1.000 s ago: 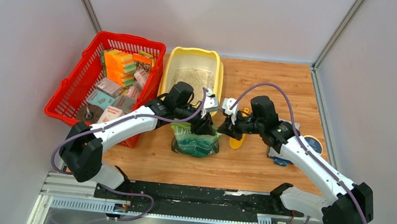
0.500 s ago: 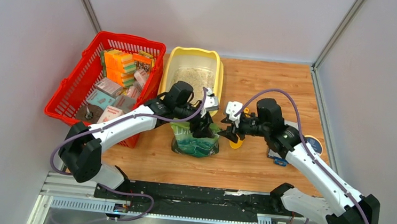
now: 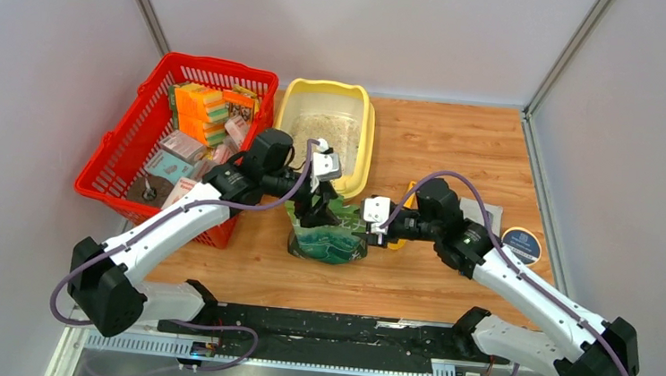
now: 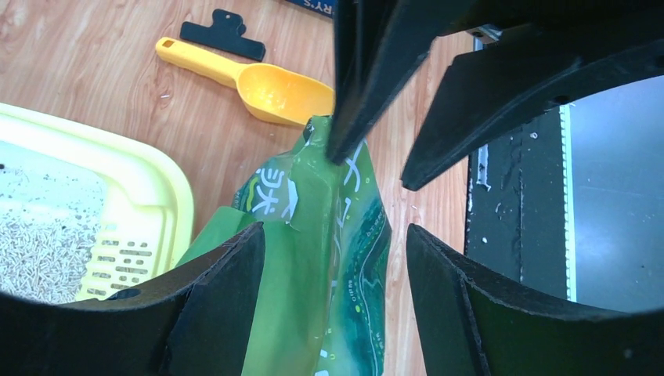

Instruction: Fill the litter box with clean litter

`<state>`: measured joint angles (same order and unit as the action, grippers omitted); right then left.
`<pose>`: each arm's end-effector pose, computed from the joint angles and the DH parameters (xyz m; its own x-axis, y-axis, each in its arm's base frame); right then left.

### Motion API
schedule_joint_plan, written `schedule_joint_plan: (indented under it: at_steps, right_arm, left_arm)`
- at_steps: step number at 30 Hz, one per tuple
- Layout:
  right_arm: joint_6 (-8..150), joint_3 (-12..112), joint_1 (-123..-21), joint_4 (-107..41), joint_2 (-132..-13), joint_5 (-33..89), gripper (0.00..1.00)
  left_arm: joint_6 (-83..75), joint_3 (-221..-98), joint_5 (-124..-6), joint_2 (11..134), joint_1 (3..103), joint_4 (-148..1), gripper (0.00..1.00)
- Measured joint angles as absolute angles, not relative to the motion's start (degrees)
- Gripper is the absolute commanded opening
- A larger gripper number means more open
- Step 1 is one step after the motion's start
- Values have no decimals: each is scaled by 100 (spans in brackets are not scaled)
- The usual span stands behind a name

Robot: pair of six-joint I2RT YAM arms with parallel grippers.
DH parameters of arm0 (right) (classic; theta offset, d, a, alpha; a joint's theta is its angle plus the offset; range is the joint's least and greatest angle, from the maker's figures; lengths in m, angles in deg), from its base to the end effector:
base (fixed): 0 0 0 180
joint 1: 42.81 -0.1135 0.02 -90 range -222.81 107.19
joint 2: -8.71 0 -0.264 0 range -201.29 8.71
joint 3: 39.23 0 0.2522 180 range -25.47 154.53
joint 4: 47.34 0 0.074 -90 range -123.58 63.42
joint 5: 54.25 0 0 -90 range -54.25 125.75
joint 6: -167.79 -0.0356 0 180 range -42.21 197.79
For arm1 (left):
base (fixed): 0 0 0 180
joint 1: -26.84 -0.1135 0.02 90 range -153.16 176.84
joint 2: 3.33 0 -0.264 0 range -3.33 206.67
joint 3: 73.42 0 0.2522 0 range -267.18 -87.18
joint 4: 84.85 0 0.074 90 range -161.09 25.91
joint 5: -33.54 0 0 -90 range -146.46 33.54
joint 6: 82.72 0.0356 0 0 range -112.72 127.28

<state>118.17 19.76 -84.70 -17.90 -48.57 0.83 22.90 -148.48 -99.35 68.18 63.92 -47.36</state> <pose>0.1507 0.1625 0.2951 0.3352 -0.4129 -0.8468 -0.9288 0.0060 -0.3705 0.2016 -0.1827 0.3236 -0.1887 0.3899 -0.9013 0.9792 0.1444 -0.1426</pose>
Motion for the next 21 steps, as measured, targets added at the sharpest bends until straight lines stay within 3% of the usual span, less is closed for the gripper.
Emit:
schedule_joint_plan:
  at_steps: [6, 13, 21]
  right_arm:
    - [11822, 1932, -8477, -2139, -5005, 341, 50]
    - [11835, 1889, -8477, -2185, -5132, 490, 39]
    - [11415, 1720, -8477, -2196, -5130, 695, 40]
  left_arm:
    - [2307, -14837, -10045, 6752, 6394, -4644, 69]
    - [2320, -14833, -10182, 6844, 6469, -4719, 65]
    - [2327, -14826, -10333, 7119, 6705, -5119, 63]
